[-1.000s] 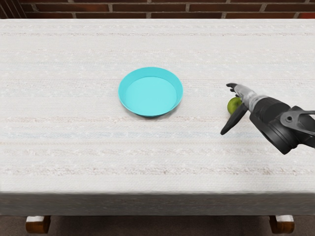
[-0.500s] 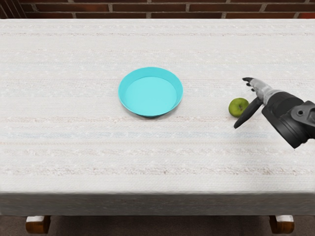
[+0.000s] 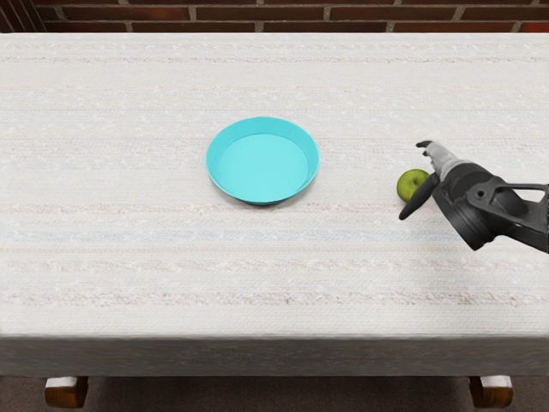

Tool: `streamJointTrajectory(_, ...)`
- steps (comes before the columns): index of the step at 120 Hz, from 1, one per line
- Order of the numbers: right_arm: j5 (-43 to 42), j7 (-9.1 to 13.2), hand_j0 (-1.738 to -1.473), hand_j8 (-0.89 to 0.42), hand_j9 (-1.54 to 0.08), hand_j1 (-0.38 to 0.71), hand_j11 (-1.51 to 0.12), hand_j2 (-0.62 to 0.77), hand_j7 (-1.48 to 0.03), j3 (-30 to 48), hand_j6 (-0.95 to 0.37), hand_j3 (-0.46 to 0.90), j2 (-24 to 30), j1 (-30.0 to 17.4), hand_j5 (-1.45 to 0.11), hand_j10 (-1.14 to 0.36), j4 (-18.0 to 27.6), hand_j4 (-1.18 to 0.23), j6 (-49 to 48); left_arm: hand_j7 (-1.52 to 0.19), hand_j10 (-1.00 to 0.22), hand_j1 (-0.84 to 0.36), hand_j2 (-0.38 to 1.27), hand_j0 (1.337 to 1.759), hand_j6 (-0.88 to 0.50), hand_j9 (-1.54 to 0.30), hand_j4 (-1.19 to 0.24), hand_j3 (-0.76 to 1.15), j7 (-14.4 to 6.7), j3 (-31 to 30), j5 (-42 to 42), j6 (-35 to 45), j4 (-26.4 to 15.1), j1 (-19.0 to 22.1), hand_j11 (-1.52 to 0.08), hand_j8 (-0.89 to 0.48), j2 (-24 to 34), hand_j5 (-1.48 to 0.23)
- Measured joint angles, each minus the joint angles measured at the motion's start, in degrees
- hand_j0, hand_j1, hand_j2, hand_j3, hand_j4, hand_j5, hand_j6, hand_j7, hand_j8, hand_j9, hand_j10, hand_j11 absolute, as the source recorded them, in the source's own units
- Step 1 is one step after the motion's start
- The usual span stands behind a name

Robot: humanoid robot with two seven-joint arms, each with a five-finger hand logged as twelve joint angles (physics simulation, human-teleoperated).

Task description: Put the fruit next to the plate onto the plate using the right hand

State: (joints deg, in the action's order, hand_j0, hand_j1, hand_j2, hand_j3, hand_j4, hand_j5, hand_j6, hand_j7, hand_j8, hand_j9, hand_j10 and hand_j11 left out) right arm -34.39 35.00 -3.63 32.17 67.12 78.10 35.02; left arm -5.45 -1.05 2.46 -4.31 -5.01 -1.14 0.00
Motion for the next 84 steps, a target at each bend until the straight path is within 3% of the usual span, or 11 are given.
streamJointTrajectory(39, -0.09, 0.00, -1.658, -0.22, -0.28, -0.09, -0.28, -0.04, -0.28, -0.06, -0.22, 0.00, -0.88, -0.65, -0.28, -0.21, -1.69, -0.21, 0.00, -0.32, -0.24, 0.06, 0.05, 1.658, -0.24, -0.32, -0.24, 0.00, 0.00, 0.00, 0.00, 0.00, 0.00, 0.00, -0.32, -0.24, 0.00, -0.32)
streamJointTrajectory(84, -0.10, 0.00, -1.658, -0.28, -0.36, -0.02, -0.36, -0.05, -0.36, -1.48, -0.28, 0.00, -3.28, -1.27, -0.36, -0.28, -5.93, -0.28, 0.00, -0.32, -0.24, 0.06, 0.05, 1.658, -0.24, -0.32, -0.24, 0.00, 0.00, 0.00, 0.00, 0.00, 0.00, 0.00, -0.32, -0.24, 0.00, -0.32)
